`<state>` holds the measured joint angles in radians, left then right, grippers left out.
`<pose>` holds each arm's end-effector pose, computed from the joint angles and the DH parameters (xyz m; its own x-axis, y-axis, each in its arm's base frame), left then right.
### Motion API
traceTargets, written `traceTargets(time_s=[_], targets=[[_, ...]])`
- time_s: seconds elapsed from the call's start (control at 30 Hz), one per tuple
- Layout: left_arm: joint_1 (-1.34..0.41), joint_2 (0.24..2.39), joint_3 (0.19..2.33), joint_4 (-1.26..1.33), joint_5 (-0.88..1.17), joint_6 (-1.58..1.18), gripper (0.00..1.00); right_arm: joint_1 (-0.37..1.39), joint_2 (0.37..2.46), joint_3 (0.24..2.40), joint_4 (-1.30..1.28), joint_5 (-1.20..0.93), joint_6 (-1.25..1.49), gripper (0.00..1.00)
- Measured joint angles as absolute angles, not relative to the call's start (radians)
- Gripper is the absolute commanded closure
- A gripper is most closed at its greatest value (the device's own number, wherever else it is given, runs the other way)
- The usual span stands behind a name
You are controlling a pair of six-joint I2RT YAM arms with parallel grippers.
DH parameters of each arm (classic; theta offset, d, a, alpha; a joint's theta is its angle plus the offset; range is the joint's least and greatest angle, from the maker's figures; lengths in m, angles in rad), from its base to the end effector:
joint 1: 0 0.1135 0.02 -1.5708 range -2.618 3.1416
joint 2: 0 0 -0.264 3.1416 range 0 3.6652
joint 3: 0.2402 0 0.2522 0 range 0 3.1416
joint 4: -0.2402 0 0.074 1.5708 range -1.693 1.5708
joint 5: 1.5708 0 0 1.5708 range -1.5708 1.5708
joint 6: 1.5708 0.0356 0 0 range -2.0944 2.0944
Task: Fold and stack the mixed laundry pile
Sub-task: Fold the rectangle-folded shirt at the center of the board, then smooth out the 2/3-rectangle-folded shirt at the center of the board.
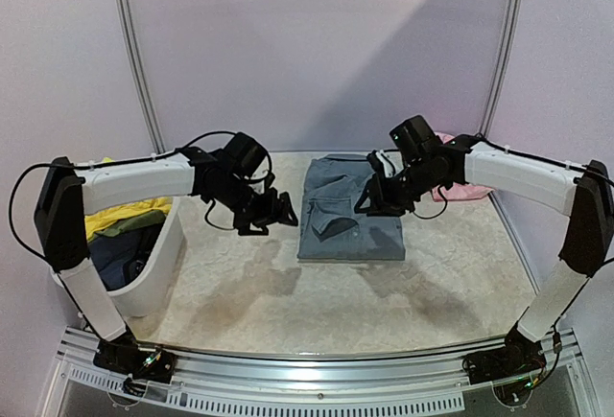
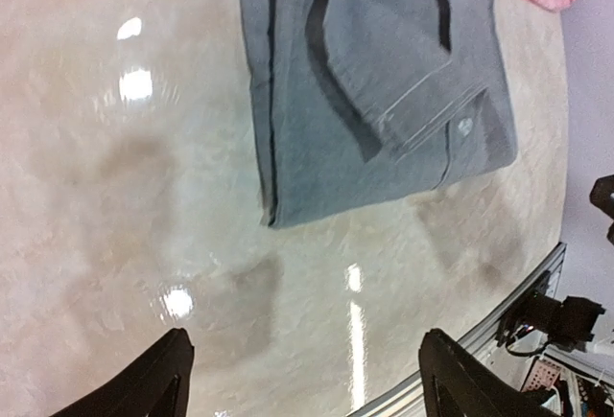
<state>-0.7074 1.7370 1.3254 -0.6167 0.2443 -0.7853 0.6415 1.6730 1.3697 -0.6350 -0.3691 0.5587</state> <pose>0.2743 -0.2458 0.2379 -0.9733 -0.0705 -0.2186 0.0528 0.8576 -0.5115 0.2824 0.2269 0.2738 -0.9344 -0.0808 -0.3470 -0.2756 0.7812 0.5601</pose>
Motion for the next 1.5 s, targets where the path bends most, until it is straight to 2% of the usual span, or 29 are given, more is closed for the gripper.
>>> traceTargets(time_s=[0.1, 0.27, 0.57, 0.93, 1.1, 1.17, 1.27, 1.5], targets=[[-0.735, 1.683, 1.23, -0.615, 0.231, -0.789, 0.19, 0.675, 1.696, 1.344, -0.611, -0.37, 0.556, 0.76], [-0.754, 1.559, 1.139, -0.613, 0.203, -0.798, 0.2, 0.693, 1.795, 1.351, -0.551, -0.373, 0.556, 0.8], [-0.76, 1.411, 1.068, -0.642, 0.14, -0.797, 0.2, 0.693, 1.993, 1.477, -0.555, -0.376, 0.529, 0.84], [-0.762, 1.378, 1.06, -0.699, 0.11, -0.771, 0.21, 0.605, 2.138, 1.625, -0.583, -0.351, 0.51, 0.84], [-0.768, 1.422, 1.145, -0.759, 0.08, -0.717, 0.2, 0.531, 2.223, 1.72, -0.586, -0.364, 0.513, 0.83], [-0.781, 1.468, 1.216, -0.788, 0.051, -0.685, 0.15, 0.512, 2.255, 1.771, -0.585, -0.376, 0.512, 0.83], [-0.824, 1.561, 1.35, -0.847, -0.037, -0.627, 0.02, 0.497, 2.294, 1.838, -0.597, -0.386, 0.514, 0.82], [-0.955, 1.728, 1.587, -0.897, -0.266, -0.43, 0.0, 0.477, 2.289, 1.883, -0.652, -0.392, 0.499, 0.81]])
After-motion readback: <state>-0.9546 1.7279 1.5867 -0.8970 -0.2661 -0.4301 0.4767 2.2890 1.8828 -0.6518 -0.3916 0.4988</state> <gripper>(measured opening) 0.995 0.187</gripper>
